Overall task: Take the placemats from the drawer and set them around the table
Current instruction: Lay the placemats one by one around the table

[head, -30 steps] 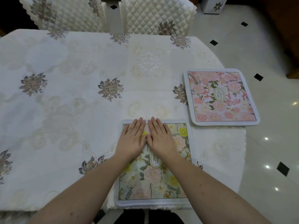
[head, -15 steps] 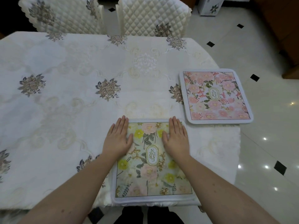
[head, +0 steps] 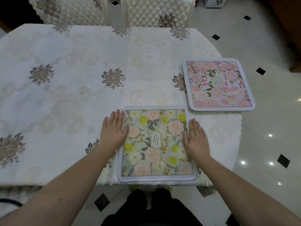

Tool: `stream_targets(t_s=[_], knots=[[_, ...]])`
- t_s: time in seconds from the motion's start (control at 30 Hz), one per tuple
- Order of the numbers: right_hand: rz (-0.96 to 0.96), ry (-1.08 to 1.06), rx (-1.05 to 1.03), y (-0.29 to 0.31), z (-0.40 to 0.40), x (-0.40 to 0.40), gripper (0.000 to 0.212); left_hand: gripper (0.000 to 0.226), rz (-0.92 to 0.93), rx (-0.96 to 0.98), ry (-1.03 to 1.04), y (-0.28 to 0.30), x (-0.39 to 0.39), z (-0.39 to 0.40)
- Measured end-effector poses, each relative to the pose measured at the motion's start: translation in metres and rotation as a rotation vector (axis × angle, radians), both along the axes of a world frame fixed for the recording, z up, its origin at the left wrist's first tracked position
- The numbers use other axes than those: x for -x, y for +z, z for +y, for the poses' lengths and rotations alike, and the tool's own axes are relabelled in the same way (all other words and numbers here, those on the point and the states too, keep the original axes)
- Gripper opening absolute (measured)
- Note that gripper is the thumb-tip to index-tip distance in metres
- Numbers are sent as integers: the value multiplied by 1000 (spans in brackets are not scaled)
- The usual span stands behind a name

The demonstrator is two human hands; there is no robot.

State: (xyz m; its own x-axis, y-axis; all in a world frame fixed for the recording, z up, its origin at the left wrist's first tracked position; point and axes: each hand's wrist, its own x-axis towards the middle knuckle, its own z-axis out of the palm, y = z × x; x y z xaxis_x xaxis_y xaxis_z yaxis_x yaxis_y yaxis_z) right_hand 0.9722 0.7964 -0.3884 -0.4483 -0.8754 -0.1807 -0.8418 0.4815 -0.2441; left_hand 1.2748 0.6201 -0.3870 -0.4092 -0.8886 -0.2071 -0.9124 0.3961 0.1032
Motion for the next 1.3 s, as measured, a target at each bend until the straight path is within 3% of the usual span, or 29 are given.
stream_targets(t_s=[0.17, 0.43, 0.63, 0.8, 1.3], knots=[[-52, 0, 48, 12, 20, -26, 66, 66, 111, 44, 19, 11, 0, 39], [-186, 112, 78, 13, 24, -128, 62, 67, 316, -94, 27, 5, 36, 121], [-51, 228, 25, 4, 34, -144, 59, 63, 154, -50, -127, -3, 33, 147], [-1, 287, -30, 3, 39, -129, 65, 67, 125, -58, -183, -4, 23, 142], [16, 154, -138, 19, 71, -40, 68, 69, -17, -120, -219, 6, -41, 109]])
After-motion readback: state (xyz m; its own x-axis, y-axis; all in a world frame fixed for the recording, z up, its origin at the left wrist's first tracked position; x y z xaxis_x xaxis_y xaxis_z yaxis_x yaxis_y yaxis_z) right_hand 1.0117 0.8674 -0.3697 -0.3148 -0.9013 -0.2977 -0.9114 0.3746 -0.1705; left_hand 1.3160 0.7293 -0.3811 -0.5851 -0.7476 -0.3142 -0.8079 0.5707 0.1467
